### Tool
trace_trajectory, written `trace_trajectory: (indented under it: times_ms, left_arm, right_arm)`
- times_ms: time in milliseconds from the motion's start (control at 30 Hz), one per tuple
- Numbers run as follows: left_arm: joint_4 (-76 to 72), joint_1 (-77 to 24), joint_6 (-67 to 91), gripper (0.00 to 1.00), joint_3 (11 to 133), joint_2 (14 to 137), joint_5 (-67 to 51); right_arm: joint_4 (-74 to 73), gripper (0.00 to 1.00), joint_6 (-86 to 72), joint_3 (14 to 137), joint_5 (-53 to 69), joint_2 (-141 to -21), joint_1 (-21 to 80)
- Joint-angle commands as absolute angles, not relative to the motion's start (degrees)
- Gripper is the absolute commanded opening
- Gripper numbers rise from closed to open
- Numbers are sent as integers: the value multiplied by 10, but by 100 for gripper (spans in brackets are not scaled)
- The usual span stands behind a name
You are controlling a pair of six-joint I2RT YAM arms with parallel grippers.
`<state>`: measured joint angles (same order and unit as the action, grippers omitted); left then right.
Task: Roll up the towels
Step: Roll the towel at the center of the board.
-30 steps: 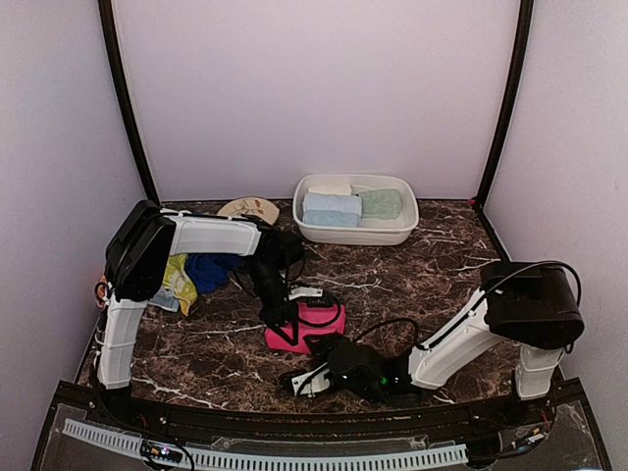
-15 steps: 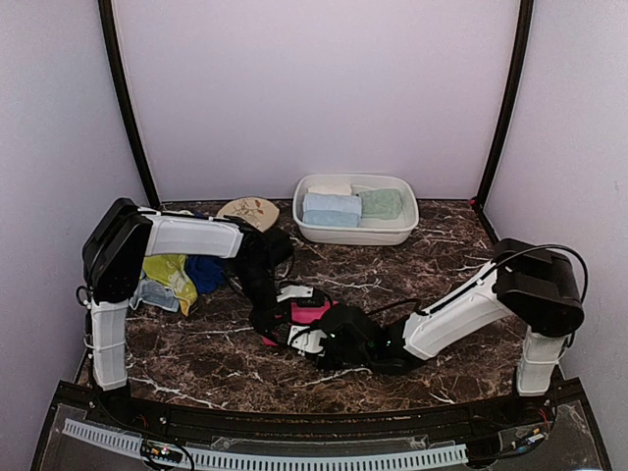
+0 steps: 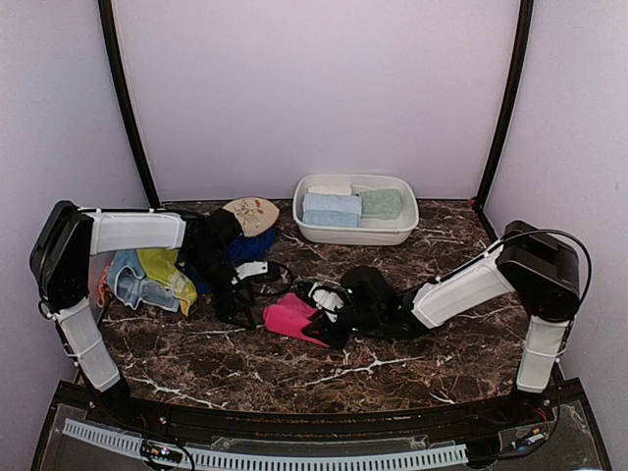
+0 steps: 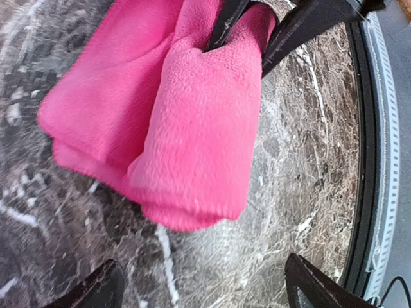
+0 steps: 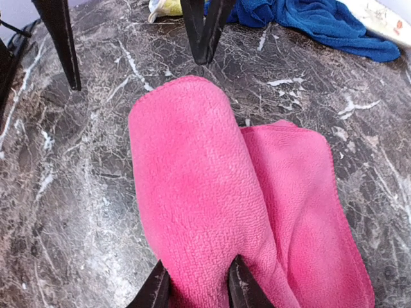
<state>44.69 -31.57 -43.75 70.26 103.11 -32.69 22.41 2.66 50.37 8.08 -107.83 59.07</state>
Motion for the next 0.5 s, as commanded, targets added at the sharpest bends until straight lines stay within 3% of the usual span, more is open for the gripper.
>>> trace_trajectory:
  times_ms: [0, 233, 467]
  left_arm:
    - [393, -314, -444, 89, 650, 952, -303]
    - [318, -340, -442, 86, 601, 885, -300]
    - [198, -458, -464, 85, 572, 900, -163]
  right_arm:
    - [118, 25, -64, 495, 173, -1128, 556]
    - [49, 24, -117, 539, 265, -1179, 513]
    - [5, 26, -163, 577, 353, -1215, 470]
